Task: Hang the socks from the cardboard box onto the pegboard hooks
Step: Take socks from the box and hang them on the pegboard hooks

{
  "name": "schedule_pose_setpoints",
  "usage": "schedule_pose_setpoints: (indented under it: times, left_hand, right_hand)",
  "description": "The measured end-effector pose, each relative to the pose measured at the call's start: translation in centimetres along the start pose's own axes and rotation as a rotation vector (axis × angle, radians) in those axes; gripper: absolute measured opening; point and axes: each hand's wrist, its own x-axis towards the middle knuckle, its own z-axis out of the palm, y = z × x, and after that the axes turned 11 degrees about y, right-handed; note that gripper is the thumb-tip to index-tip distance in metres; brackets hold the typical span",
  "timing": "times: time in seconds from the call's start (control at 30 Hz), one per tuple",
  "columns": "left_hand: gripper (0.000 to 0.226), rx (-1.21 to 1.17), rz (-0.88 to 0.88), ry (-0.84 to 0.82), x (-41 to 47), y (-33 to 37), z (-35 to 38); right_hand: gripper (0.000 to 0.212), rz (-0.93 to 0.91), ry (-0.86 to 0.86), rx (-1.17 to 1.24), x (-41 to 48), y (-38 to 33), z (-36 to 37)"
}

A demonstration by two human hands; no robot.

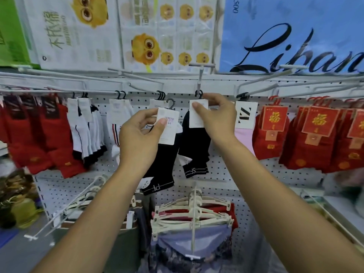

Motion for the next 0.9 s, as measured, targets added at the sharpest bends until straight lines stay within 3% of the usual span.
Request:
schedule_pose_setpoints:
  times: [0.37,0.67,0.77,0.9]
  left_hand:
    - [0.021,-0.118,-0.112,-0.012,-0.3,-1.2,1.9]
    - [0.015,-0.288,-0.19,-0.136,-0.5,0.1,3.4]
    - [0.02,-0.264,-0.204,-0.162,-0.2,0.0,3.3]
    - [0.032,-0.155,-0.064,-0.019,1.4,-1.1,2.2]
  right_hand:
    - [0.028,-0.029,-0.054,-0.018,-1.3,0.4,-1.7]
    - [0.023,-0.024,-0.272,0.114,-3.6,-1.4,-3.5]
    - [0.025,-0.026,-0.256,0.125,-3.7,-1.2,-3.4]
    - [0.025,0.022,-0.064,0.132,-2.9,-0.3,-3.2]
